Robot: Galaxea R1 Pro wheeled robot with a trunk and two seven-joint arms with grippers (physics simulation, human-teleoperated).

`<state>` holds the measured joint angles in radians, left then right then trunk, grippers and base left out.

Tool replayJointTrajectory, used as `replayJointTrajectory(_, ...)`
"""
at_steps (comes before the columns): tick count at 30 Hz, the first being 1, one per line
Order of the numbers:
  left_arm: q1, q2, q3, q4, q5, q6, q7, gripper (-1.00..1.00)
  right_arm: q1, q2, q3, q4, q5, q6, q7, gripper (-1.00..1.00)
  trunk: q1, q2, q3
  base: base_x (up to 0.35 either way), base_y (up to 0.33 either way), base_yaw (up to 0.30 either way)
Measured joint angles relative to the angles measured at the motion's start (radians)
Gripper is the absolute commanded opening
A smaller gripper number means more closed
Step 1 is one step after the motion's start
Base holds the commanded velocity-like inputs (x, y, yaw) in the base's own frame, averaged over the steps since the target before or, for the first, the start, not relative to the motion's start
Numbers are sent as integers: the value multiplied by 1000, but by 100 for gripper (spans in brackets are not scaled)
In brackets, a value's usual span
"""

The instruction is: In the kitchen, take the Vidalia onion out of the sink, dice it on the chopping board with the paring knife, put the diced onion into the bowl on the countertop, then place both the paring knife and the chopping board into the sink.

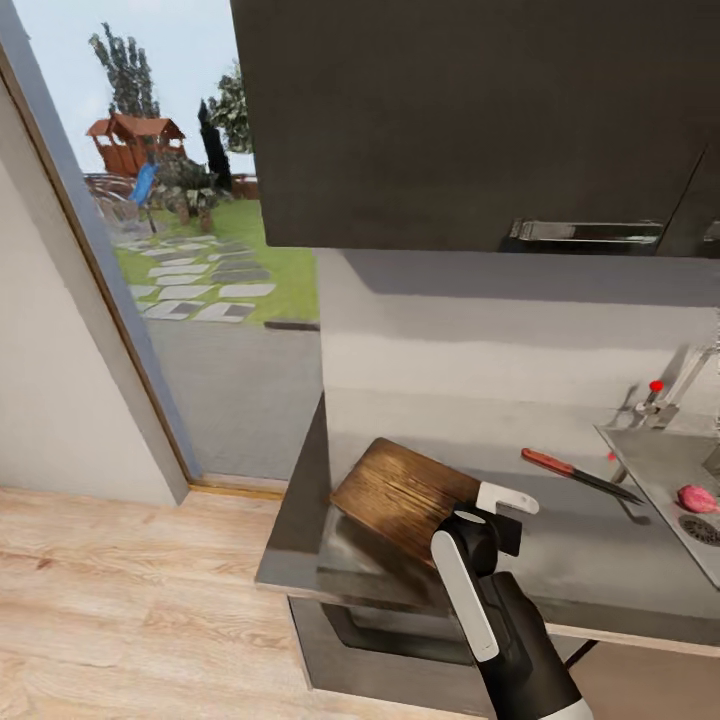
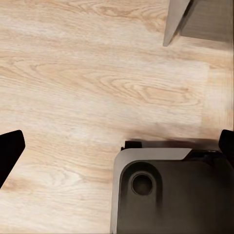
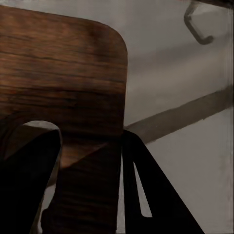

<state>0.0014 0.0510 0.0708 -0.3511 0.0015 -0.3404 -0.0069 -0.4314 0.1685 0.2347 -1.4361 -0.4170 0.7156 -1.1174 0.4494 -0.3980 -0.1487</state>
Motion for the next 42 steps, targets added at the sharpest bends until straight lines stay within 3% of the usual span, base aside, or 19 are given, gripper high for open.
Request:
replayJointTrajectory(5, 0, 0, 0, 0, 0, 0, 0, 100, 0, -55, -1, 0, -5, 1, 40, -100, 0, 0, 0, 0, -283, 0)
replayJointTrajectory(6, 0, 0, 0, 0, 0, 0, 0, 100, 0, -93, -1, 0, -11, -8, 97, -100, 0, 0, 0, 0, -283, 0)
replayJointTrajectory(7, 0, 0, 0, -1, 0, 0, 0, 100, 0, -114, -3, -1, 8, 21, 125, -100, 0, 0, 0, 0, -282, 0)
replayJointTrajectory(8, 0, 0, 0, 0, 0, 0, 0, 100, 0, -123, -2, -1, -20, -3, 140, -100, 0, 0, 0, 0, -282, 0)
replayJointTrajectory(9, 0, 0, 0, -1, 0, 0, 0, 100, 0, -141, -3, -7, 10, 28, 170, -100, 0, 0, 0, 0, -282, 0)
replayJointTrajectory(10, 0, 0, 0, 0, 0, 0, 0, 100, 0, -159, -3, -13, -23, 25, 205, -100, 0, 0, 0, 0, -281, 0)
replayJointTrajectory(11, 0, 0, 0, 0, 0, 0, 0, 100, 0, -177, -5, -20, 5, 45, 242, -100, 0, 0, 0, 0, -278, 0)
replayJointTrajectory(12, 0, 0, 0, -1, 0, 0, 0, 100, 0, -186, -5, -22, -15, 53, 263, -100, 0, 0, 0, 0, -258, 0)
replayJointTrajectory(15, 0, 0, 0, 0, 0, 0, 0, 100, 0, -229, -6, -33, -15, 63, 368, -100, 0, 0, 0, 0, -150, 0)
replayJointTrajectory(16, 0, 0, 0, -1, 0, 0, 0, 100, 0, -245, -8, -35, 4, 85, 406, -100, 0, 0, 0, 0, -64, 0)
replayJointTrajectory(17, 0, 0, 0, 0, 0, -1, 0, 100, 0, -258, -7, -36, -16, 76, 441, -100, 0, 0, 0, 0, -41, 0)
replayJointTrajectory(18, 0, 0, 0, -1, 0, -1, 0, 100, 0, -272, -9, -37, 1, 91, 471, -100, 0, 0, 0, 0, -17, 0)
replayJointTrajectory(19, 0, 0, 0, -1, 0, -1, 0, 100, 1, -294, -9, -35, -7, 119, 522, -100, 0, 0, 0, 0, -11, 0)
replayJointTrajectory(24, 0, 0, 0, 0, 0, -2, 0, 100, 0, -335, -11, -39, 0, 169, 641, -100, 0, 0, 0, 0, -4, 0)
replayJointTrajectory(28, 0, 0, 0, 0, 0, -2, 0, 100, 0, -384, -11, -39, -4, 182, 722, -100, 0, 0, 0, 0, 0, 0)
replayJointTrajectory(31, 0, 0, 0, 1, 0, -2, 0, 100, 0, -398, -13, -39, -6, 203, 763, -100, 0, 0, 0, 0, 0, 0)
replayJointTrajectory(40, 0, 0, 0, 0, 0, -2, 0, 100, 0, -401, -35, -39, -1, 209, 769, -100, 0, 0, 0, 2, -9, 0)
replayJointTrajectory(42, 0, 0, 0, 0, 0, -1, 0, 100, 0, -401, -72, -39, 10, 210, 769, -100, 0, 0, 0, 51, -144, 0)
